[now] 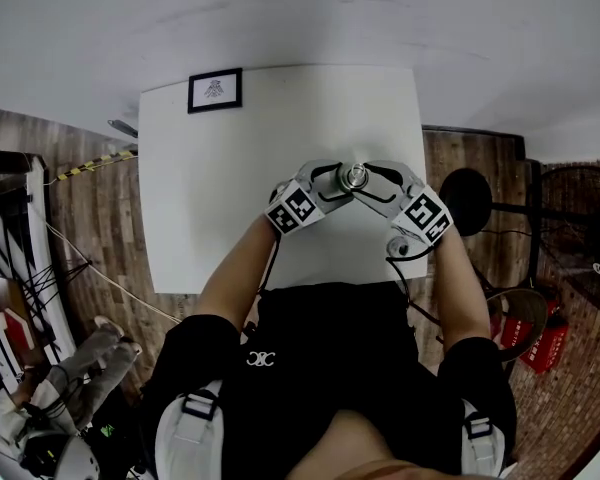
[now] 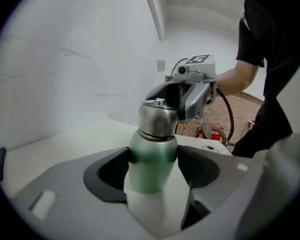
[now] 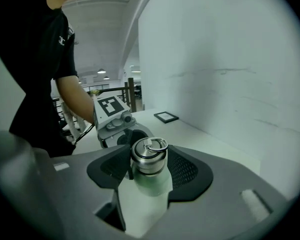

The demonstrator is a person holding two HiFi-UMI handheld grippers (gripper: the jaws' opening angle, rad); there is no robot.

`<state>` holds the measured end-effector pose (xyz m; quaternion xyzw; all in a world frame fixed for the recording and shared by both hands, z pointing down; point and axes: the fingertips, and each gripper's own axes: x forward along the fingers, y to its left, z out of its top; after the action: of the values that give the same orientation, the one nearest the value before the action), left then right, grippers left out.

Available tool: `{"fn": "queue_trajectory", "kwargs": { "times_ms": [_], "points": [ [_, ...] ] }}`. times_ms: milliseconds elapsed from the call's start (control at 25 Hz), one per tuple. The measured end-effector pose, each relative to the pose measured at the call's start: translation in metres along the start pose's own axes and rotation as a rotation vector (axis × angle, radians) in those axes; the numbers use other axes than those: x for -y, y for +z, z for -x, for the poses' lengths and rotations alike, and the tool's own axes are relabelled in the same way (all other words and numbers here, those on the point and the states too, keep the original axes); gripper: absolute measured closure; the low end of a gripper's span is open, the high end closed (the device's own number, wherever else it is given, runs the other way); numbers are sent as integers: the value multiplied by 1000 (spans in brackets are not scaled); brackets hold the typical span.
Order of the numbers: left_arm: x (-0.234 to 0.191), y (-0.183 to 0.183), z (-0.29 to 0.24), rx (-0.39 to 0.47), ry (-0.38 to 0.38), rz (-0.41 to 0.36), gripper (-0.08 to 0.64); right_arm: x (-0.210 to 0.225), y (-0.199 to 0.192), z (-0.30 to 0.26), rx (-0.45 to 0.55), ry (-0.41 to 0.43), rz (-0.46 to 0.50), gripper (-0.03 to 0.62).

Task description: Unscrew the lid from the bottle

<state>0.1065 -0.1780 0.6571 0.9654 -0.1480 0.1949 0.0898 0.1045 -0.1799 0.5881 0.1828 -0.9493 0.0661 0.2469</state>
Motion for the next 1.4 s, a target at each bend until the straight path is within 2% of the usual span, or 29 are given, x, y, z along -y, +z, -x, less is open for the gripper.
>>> {"fn": "queue_trajectory", "kwargs": {
  "times_ms": [120, 240, 360, 520, 600, 760, 960, 1080, 1240, 1320, 1400],
  "points": [
    [0, 0, 1, 0, -8, 1, 201, -1, 2, -1, -50, 78, 40, 359],
    [0, 0, 0, 2, -9, 6, 201, 1, 5, 2, -51, 36, 9, 357],
    [-1, 0, 1, 4, -4, 8, 201, -1, 17, 14, 48, -82, -105, 356],
    [-1, 1, 1, 4, 8, 16, 201, -4, 21, 33, 217, -355, -257, 344],
    [-1, 1, 0, 7, 14, 17, 199, -6, 15, 36, 266, -473, -326, 343],
    [-1, 0, 0, 8, 25, 21, 199, -9, -2, 25, 255, -627, -387, 344],
    [0, 0, 0, 3, 28, 25, 201, -3, 2, 12, 252, -722, -394, 345],
    [0, 0, 0, 1, 30, 23, 201, 4, 4, 8, 243, -734, -393, 348],
    [0, 0, -1, -2, 29, 19, 201, 3, 4, 7, 224, -688, -350, 365],
    [0, 1, -1, -1, 27, 18, 201, 3, 4, 7, 210, -636, -322, 365],
    [0, 1, -1, 0, 24, 17, 201, 3, 5, 6, 198, -543, -290, 365]
  ]
}}
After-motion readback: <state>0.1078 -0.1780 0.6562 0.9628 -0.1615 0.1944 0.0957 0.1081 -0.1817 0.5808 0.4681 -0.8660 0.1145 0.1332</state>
